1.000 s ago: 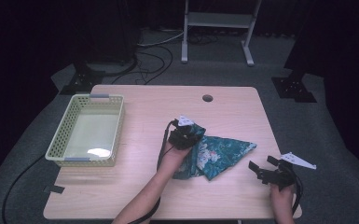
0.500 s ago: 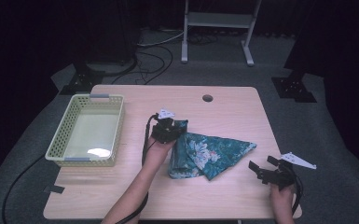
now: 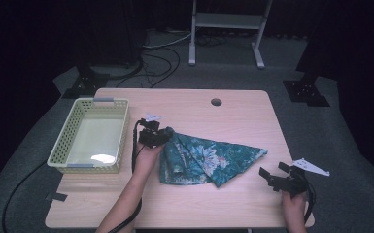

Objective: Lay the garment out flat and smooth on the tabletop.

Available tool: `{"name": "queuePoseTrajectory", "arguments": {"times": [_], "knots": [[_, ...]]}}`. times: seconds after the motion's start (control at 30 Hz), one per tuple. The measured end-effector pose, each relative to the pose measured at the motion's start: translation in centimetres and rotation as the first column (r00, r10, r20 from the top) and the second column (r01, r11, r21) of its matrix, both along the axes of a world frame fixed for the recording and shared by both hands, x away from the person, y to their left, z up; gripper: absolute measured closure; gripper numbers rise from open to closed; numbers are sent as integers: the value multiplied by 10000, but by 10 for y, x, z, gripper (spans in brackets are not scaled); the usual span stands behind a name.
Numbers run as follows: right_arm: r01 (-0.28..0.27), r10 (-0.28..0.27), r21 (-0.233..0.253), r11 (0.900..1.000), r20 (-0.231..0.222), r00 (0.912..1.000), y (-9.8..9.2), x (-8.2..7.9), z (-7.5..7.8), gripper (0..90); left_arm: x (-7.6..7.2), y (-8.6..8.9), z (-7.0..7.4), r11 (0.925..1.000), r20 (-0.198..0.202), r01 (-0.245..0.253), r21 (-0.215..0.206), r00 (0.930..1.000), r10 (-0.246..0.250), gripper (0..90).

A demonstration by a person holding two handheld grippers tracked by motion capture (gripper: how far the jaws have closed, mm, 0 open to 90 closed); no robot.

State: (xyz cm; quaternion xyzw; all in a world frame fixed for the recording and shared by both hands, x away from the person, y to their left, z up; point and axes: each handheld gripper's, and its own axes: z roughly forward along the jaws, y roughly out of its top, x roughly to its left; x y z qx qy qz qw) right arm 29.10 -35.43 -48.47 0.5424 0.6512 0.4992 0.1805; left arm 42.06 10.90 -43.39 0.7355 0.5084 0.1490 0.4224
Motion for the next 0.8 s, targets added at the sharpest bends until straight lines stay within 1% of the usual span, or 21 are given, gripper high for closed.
{"name": "queuePoseTrajectory", "arguments": {"times": [0.1,0.13,0.17,0.2,0.23,0.27,0.3,0.33,0.37,0.4,0.43,0.47,0.5,0.53,0.57,0.6,0.63,0.67,0.7,0.73,0.8], "knots": [[0,0,6,10000,-5,10000,0,0,0,0,1,6,-4,9997,-170,-206,-130,9996,203,580],[2,-2,3,10000,-2,10000,0,0,0,0,1,10,-7,9990,-345,-410,-151,9986,404,538],[3,-3,6,10000,-2,10000,0,0,0,0,1,10,-7,9990,-345,-410,-151,9986,404,492],[2,-2,12,10000,-2,10000,0,0,0,0,2,13,-10,9973,-397,-557,-470,9978,539,442],[5,-5,16,10000,-2,10000,0,0,0,0,2,13,-10,9973,-397,-557,-470,9978,539,378],[7,-7,14,10000,-9,10000,0,0,0,0,2,17,-11,9957,-213,-655,-656,9977,642,343],[4,-4,20,10000,-10,10000,0,0,0,0,2,18,-11,9961,-84,-661,-584,9978,657,295],[-9,9,32,10000,-23,10000,-1,0,0,0,1,18,-11,9970,65,-592,-493,9982,595,273],[-9,9,32,10000,-23,10000,-1,0,0,0,1,18,-11,9970,65,-592,-493,9982,595,273],[-24,24,33,10000,-28,10000,-1,0,0,0,-2,18,-10,9991,325,-358,-223,9988,365,255],[-24,24,33,10000,-28,10000,-1,0,0,0,-2,18,-10,9991,325,-358,-223,9988,365,192],[-24,24,24,10000,-23,10000,0,0,0,0,-6,19,-9,9989,451,-127,-456,9989,148,191],[-24,24,24,10000,-23,10000,0,0,0,0,-6,19,-9,9989,451,-127,-456,9989,148,178],[-14,14,20,10000,-37,10000,0,0,0,0,-12,19,-7,9978,616,149,-643,9980,-109,146],[-12,12,19,10000,-37,10000,0,0,0,0,-12,19,-7,9978,616,149,-643,9980,-109,82],[-15,15,18,10000,-41,10000,0,0,0,0,-19,18,-4,9937,1006,408,-1042,9945,-303,76],[-7,7,10,10000,-37,10000,0,0,0,0,-19,18,-4,9937,1006,408,-1042,9945,-303,77],[-8,8,7,10000,-37,10000,0,0,0,0,-28,18,0,9935,1545,226,-1118,9880,-51,76],[-8,8,8,10000,-38,10000,0,0,0,0,-32,18,2,9924,1709,202,-1217,9853,10,76],[2,-2,4,10000,-36,10000,0,0,0,0,-34,18,3,9911,1730,370,-1276,9848,-145,76],[3,-3,3,10000,-40,10000,0,0,0,0,-36,18,4,9898,1755,491,-1338,9842,-251,76]]}}
